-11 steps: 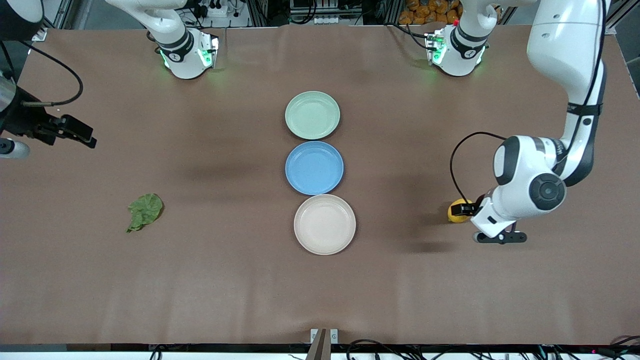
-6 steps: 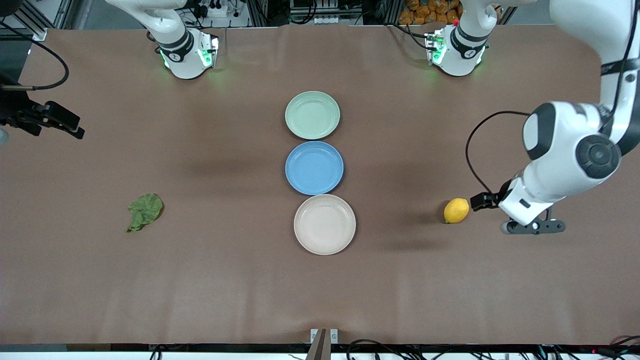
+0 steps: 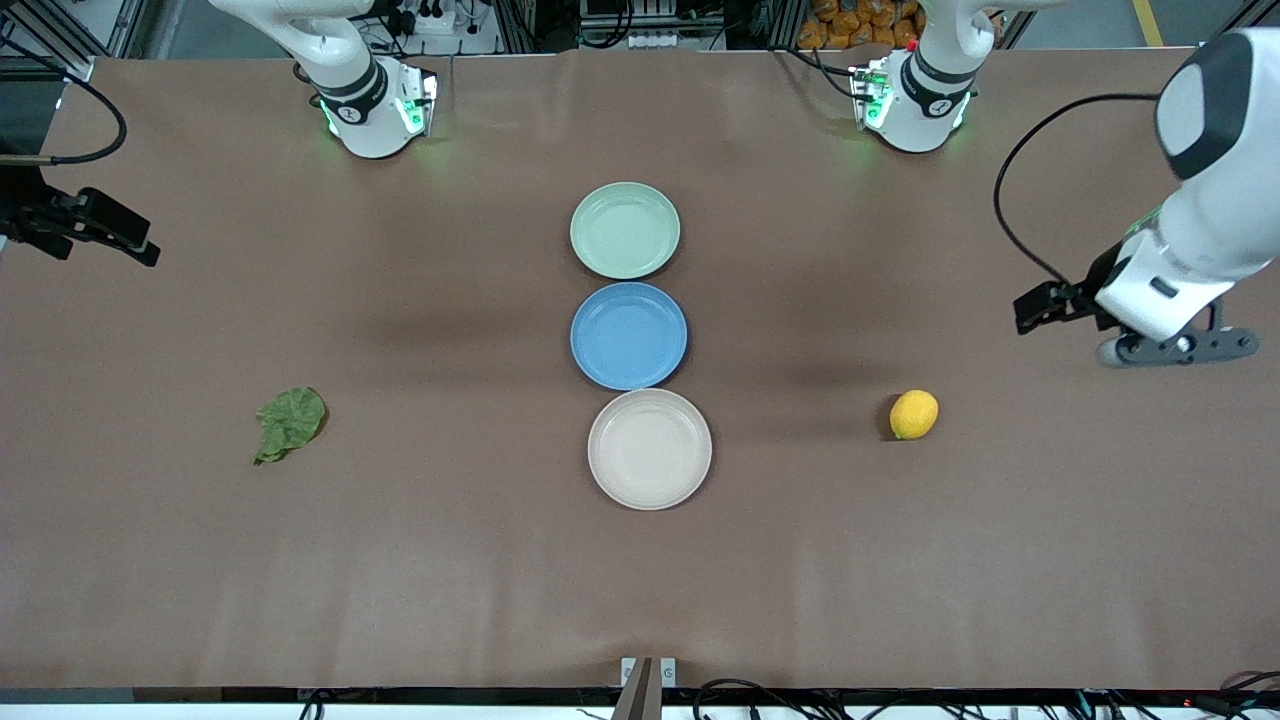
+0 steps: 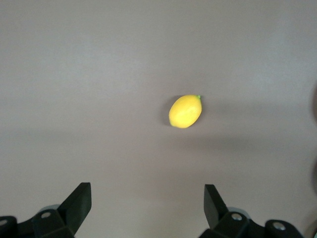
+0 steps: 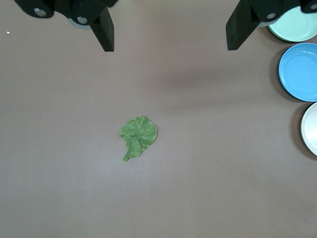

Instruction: Pick lemon and lettuce from plates

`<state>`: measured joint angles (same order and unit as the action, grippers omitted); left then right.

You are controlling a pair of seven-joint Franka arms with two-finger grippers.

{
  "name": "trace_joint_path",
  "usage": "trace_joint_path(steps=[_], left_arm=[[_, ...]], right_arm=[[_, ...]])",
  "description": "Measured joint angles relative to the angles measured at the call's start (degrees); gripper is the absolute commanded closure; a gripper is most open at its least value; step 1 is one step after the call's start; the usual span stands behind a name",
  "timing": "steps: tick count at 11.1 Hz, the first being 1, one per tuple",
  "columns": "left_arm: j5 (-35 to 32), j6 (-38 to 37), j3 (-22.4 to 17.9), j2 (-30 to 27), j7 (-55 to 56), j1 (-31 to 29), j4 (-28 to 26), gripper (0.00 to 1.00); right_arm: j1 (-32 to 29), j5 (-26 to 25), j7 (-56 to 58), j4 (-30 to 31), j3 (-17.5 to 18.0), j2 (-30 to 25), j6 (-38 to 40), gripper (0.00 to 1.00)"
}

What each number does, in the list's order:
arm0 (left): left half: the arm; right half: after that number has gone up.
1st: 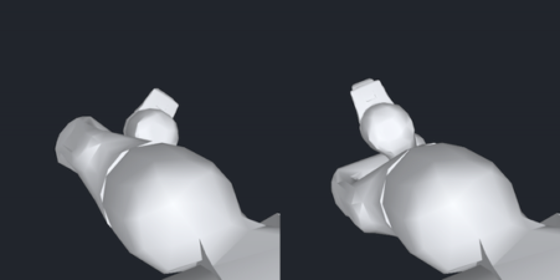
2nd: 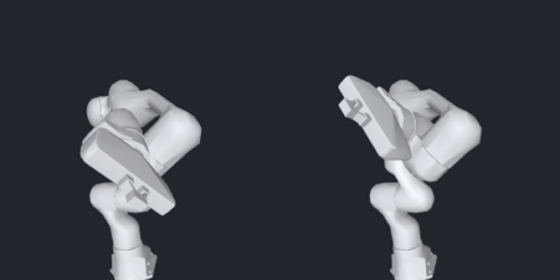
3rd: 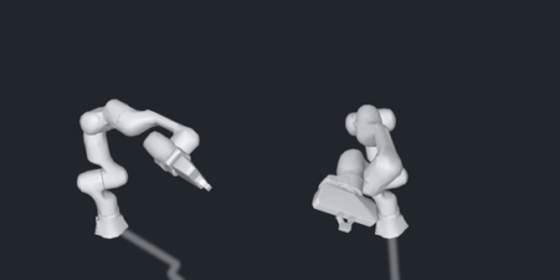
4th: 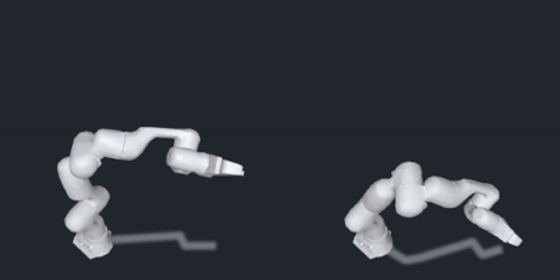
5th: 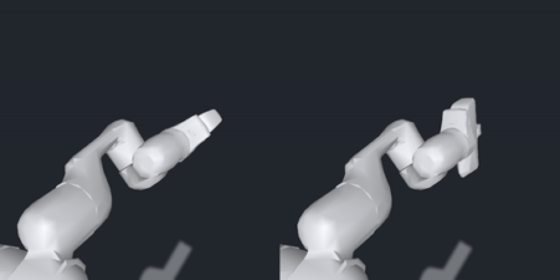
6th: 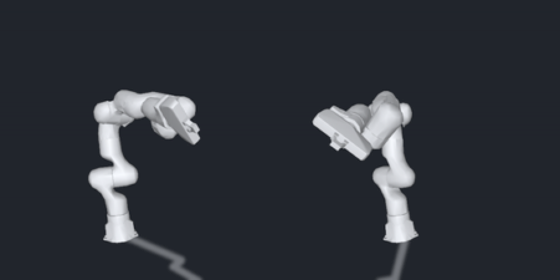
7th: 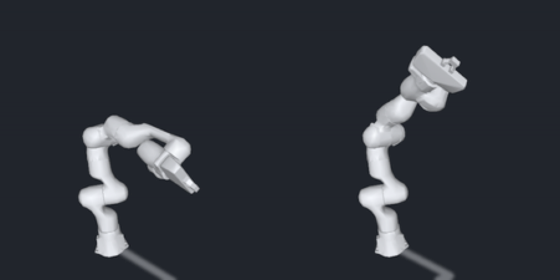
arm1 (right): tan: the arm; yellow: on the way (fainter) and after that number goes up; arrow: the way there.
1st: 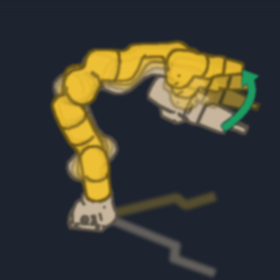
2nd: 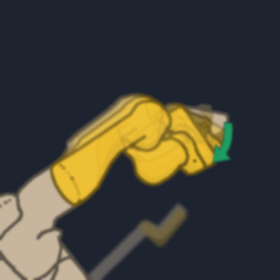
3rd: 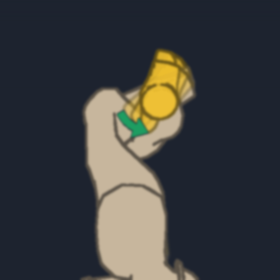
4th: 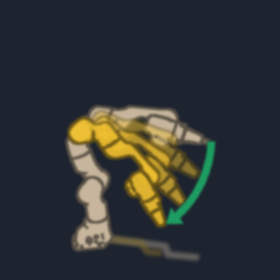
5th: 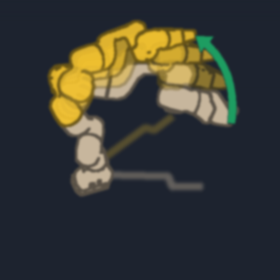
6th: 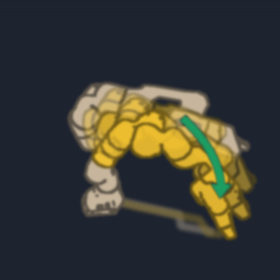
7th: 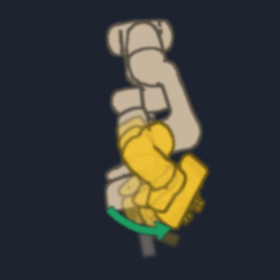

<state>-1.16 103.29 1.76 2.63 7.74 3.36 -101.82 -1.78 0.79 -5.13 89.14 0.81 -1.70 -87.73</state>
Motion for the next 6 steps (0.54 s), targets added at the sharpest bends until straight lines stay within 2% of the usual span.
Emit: trace_joint_path(steps=[2,4,6], left_arm=[[0.0,0.1,2.6,-2.8,-0.9,-3.3,-1.5,0.0],[0.0,0.5,3.2,-3.4,-0.9,-3.0,1.2,0.0],[0.0,-2.3,3.2,-4.1,-1.9,-2.2,3.9,0.0]], right_arm=[[0.0,0.0,0.0,0.0,-0.2,0.0,0.1,0.0],[0.1,0.0,0.0,0.0,-0.2,0.0,0.1,0.0],[0.2,0.0,0.0,0.0,-0.2,0.0,0.9,0.0]])
